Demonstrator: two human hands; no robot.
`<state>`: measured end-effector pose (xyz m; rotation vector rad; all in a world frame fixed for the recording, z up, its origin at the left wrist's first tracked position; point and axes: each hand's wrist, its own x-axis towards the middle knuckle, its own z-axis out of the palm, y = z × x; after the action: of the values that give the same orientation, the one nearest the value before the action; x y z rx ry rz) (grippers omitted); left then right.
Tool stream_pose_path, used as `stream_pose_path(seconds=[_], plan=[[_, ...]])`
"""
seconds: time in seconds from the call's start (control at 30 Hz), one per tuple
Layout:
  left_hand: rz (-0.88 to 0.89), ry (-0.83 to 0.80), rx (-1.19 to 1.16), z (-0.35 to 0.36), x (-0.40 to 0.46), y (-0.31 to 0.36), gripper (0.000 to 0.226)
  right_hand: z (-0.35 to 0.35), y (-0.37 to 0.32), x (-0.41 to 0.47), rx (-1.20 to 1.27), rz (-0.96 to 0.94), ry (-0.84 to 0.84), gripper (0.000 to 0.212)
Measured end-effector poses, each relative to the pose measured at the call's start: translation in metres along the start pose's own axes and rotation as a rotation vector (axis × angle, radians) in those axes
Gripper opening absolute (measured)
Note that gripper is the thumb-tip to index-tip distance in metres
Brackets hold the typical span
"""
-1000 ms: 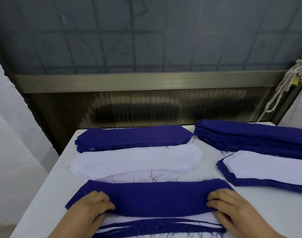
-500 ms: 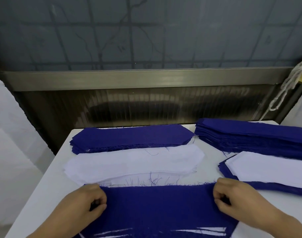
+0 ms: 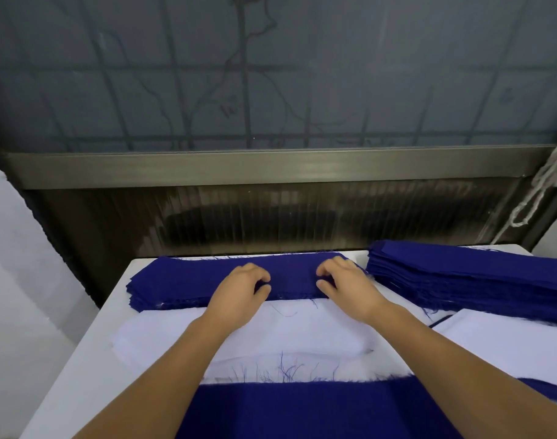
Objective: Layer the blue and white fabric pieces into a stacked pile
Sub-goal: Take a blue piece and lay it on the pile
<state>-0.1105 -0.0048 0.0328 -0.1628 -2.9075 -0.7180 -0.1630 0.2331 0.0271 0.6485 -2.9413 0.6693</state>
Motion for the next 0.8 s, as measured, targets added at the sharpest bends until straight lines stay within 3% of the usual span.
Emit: stream_pose_path(seconds=[0.37, 0.57, 0.8], plan=[[-0.102, -0.119, -0.090, 0.009, 0.028, -0.004, 0.020, 0.010, 0.019, 0.028, 0.065, 0.030, -0.094, 0.004], [-0.122, -0.156, -0.012, 0.012, 0.037, 0.000, 0.030, 0.009, 0.017, 0.041, -0.020, 0.032, -0.131, 0.023], [-0.135, -0.113, 0.039, 0.018, 0.047, -0.004, 0.026, 0.012, 0.012, 0.041, -0.059, 0.061, -0.131, 0.033]])
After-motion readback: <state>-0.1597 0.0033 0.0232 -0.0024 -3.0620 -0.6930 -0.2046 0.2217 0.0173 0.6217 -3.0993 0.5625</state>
